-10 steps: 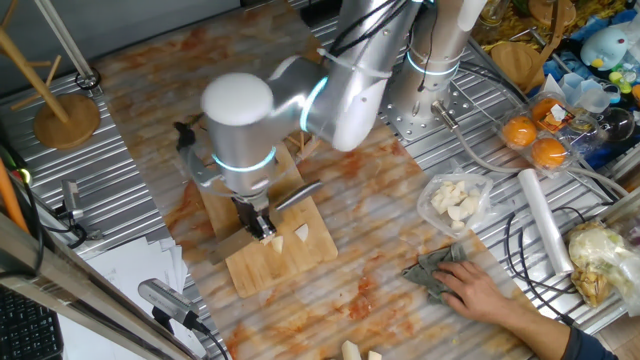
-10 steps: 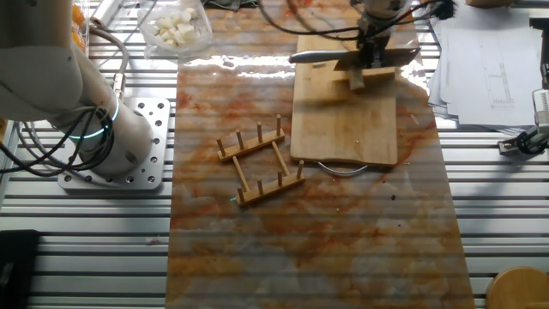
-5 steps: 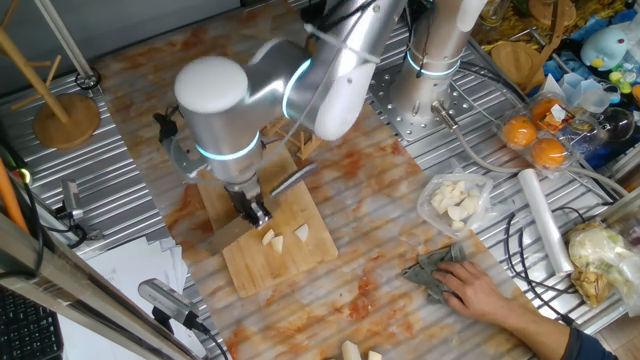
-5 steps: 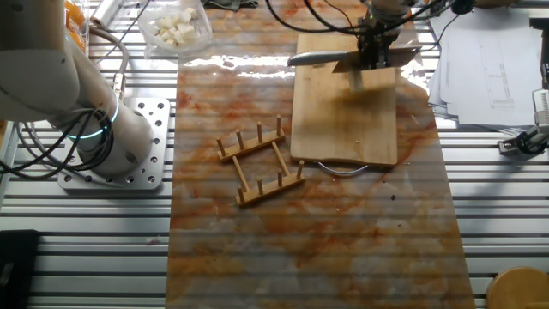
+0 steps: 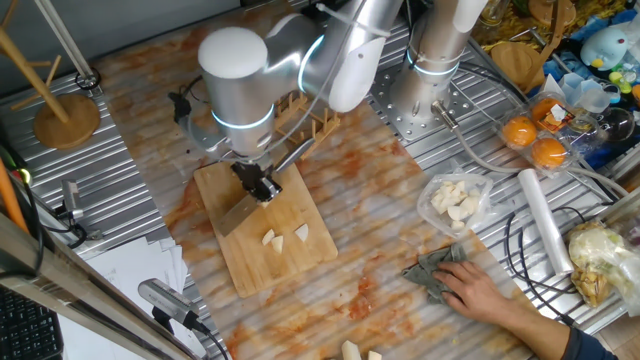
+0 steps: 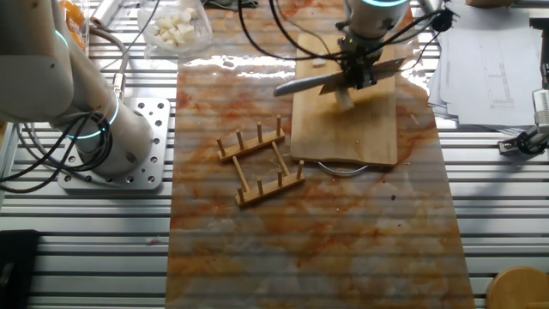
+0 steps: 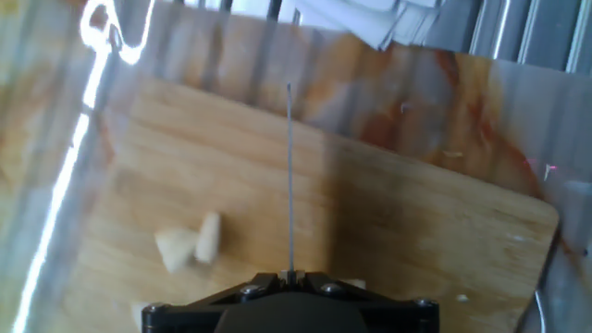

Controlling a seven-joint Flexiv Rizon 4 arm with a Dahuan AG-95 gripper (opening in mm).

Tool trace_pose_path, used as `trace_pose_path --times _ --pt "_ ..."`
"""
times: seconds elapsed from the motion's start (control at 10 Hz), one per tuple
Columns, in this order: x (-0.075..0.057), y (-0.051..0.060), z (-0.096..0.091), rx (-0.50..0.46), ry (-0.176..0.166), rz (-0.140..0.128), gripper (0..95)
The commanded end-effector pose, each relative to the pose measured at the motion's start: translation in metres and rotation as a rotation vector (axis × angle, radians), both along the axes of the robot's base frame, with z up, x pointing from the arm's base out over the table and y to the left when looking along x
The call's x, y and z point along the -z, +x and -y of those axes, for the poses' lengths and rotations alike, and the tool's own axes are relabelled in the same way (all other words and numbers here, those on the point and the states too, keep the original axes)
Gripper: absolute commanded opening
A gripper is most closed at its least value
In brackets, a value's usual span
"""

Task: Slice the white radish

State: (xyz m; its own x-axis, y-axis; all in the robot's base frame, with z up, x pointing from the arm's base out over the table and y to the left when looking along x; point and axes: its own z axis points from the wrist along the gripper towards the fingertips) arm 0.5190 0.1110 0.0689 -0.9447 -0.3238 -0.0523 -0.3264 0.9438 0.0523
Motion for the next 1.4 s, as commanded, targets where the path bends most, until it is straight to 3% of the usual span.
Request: trace_pose_path --times 0.1,0.4,0.5,0.7,1.0,1.1,1.2,1.4 --pt "0.006 -0.002 0.003 -0.025 -0.007 0.001 0.0" --pt "0.019 -0.002 0.004 -0.045 -0.006 0.009 0.0" --pt "0.023 -0.002 0.004 -0.045 -0.002 0.023 0.0" --pt "0.021 0.001 0.002 -0.037 -0.001 0.024 0.0" --pt "0.031 0.006 -0.001 -0.037 0.0 0.035 0.0" --pt "0.025 0.006 -0.001 -0.036 -0.006 0.025 0.0" --pt "0.021 0.009 -0.003 -0.029 0.004 0.03 0.0" --pt "0.031 0.013 -0.006 -0.02 0.01 0.057 0.0"
